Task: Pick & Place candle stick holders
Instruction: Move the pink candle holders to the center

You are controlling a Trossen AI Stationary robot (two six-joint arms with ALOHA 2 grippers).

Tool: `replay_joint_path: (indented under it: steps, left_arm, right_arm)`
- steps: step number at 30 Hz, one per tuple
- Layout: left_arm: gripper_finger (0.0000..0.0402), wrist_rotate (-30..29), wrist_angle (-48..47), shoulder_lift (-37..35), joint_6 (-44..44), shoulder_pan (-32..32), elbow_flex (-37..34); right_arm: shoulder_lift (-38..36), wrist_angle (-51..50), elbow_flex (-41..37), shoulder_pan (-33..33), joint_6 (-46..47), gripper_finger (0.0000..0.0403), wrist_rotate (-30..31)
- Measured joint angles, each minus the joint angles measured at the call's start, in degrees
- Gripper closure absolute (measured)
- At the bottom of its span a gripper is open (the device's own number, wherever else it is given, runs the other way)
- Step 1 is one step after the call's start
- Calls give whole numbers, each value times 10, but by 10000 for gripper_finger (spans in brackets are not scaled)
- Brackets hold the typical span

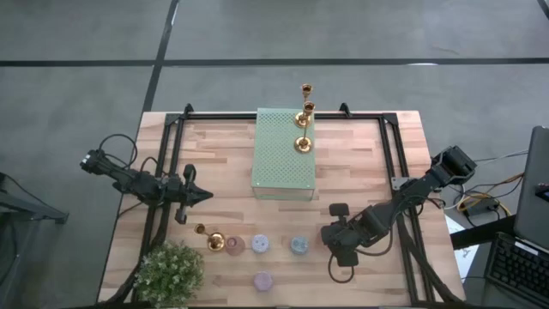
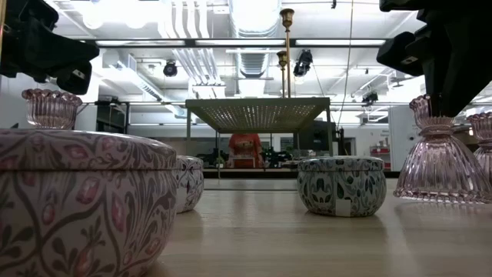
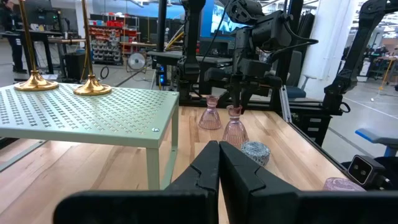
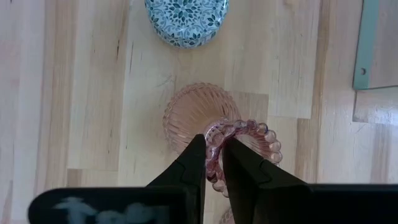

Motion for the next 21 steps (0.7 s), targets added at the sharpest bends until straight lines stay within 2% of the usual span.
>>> replay_joint_path:
  steps: [7, 21]
  left_arm:
    - [390, 0, 0, 0, 0, 0, 0]
    - [390, 0, 0, 0, 0, 0, 0]
  right_arm:
    - [3, 10, 14, -1, -33, 370, 15]
    - [19, 80, 17, -41, -194, 370, 45]
